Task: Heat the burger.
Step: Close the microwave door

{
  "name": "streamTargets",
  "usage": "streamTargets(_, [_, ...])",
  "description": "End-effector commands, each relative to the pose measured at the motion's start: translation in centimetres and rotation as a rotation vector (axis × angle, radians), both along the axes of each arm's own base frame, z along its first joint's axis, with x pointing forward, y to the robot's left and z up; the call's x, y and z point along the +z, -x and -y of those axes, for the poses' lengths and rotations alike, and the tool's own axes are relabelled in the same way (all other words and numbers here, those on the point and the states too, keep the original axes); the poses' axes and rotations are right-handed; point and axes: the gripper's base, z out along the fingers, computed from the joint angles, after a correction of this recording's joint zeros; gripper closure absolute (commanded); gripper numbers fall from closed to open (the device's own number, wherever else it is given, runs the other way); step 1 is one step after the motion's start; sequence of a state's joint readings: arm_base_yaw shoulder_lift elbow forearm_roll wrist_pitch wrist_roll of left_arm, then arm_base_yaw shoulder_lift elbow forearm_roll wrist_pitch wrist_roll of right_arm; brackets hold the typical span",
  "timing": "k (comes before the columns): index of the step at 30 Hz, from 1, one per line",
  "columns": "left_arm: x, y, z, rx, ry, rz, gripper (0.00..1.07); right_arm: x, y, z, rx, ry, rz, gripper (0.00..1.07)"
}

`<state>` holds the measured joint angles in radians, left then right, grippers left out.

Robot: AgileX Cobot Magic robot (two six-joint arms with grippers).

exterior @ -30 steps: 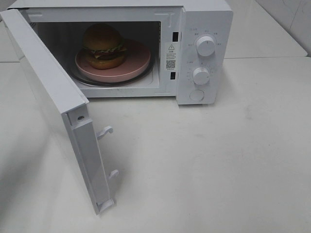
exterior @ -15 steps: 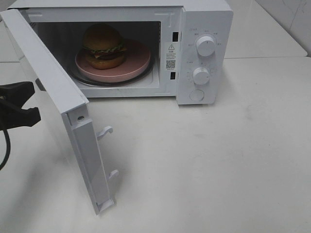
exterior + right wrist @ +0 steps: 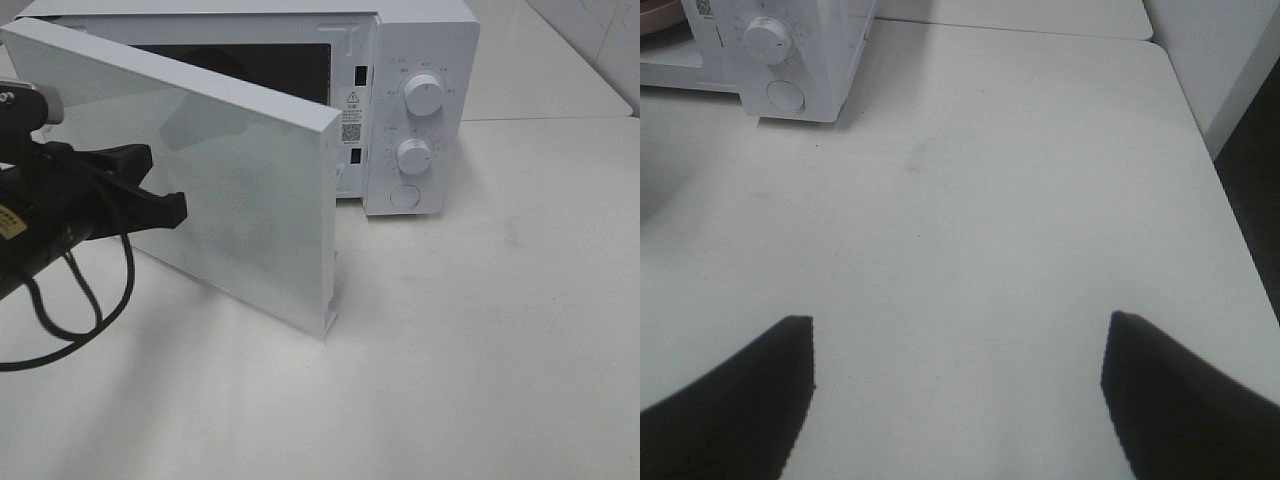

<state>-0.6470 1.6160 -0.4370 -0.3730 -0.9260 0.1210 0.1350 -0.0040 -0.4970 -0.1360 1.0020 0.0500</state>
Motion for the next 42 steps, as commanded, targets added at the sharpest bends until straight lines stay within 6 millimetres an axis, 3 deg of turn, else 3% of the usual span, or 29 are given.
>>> streamTargets(1, [0.5, -1.4, 1.6, 0.054, 0.025, 0.023, 1.07, -0.1, 0.3, 0.0, -0.008, -0.009, 0.031, 0.31])
streamTargets(11, [0.5, -4.2, 5.6, 0.112, 0.047, 0.031, 1.07, -0.1, 0.3, 0.0, -0.008, -0.009, 0.031, 0.31])
streamTargets(22, [0.2, -7.3, 8.5, 0.147, 0.078, 0.009, 1.07, -0.1, 0.3, 0.0, -0.008, -0.009, 0.031, 0.31])
streamTargets(33, [0.9, -9.3, 10.5, 0.14, 0.129, 0.03, 1.07, -0.1, 0.3, 0.0, -0.008, -0.009, 0.031, 0.31])
streamTargets(42, [1.0, -11.0, 10.7, 0.16, 0.13, 0.005, 1.07, -0.1, 0.3, 0.0, -0.008, -0.009, 0.031, 0.31])
